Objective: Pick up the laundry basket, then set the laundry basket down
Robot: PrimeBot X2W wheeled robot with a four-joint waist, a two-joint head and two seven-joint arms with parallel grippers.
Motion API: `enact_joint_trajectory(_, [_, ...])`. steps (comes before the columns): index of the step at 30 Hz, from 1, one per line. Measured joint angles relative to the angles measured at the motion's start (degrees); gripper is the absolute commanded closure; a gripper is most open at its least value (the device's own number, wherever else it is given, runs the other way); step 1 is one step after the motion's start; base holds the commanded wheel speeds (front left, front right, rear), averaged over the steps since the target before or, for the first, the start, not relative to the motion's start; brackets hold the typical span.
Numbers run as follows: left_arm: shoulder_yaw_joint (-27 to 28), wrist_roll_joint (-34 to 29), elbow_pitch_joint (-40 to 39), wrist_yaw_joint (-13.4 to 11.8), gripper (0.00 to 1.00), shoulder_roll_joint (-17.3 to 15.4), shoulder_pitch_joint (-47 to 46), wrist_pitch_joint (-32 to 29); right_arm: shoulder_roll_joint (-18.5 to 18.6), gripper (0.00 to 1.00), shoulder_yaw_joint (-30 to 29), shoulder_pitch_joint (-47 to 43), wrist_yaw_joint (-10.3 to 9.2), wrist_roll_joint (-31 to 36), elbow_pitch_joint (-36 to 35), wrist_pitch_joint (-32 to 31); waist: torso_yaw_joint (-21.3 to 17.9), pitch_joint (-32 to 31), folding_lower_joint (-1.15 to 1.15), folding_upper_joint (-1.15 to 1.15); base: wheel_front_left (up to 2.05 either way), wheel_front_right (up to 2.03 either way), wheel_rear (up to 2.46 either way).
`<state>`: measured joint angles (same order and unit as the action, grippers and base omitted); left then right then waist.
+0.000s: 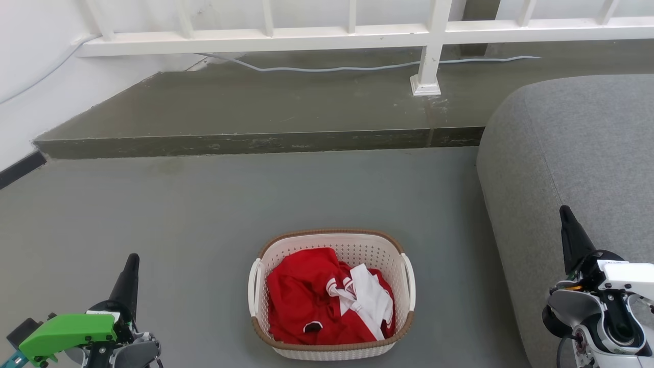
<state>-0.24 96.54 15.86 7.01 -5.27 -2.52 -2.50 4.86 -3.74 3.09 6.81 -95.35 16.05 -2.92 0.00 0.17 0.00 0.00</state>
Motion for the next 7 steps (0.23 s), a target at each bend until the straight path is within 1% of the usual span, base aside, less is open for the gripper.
enact_joint_trajectory(7, [0.03, 0.0, -0.02, 0.0, 1.0, 0.1, 0.0, 0.0, -0.04, 1.0, -0.05, 0.0, 0.0, 0.0, 0.0, -0.25, 0.0, 0.0, 0.0, 0.0, 0.0, 0.0, 0.0])
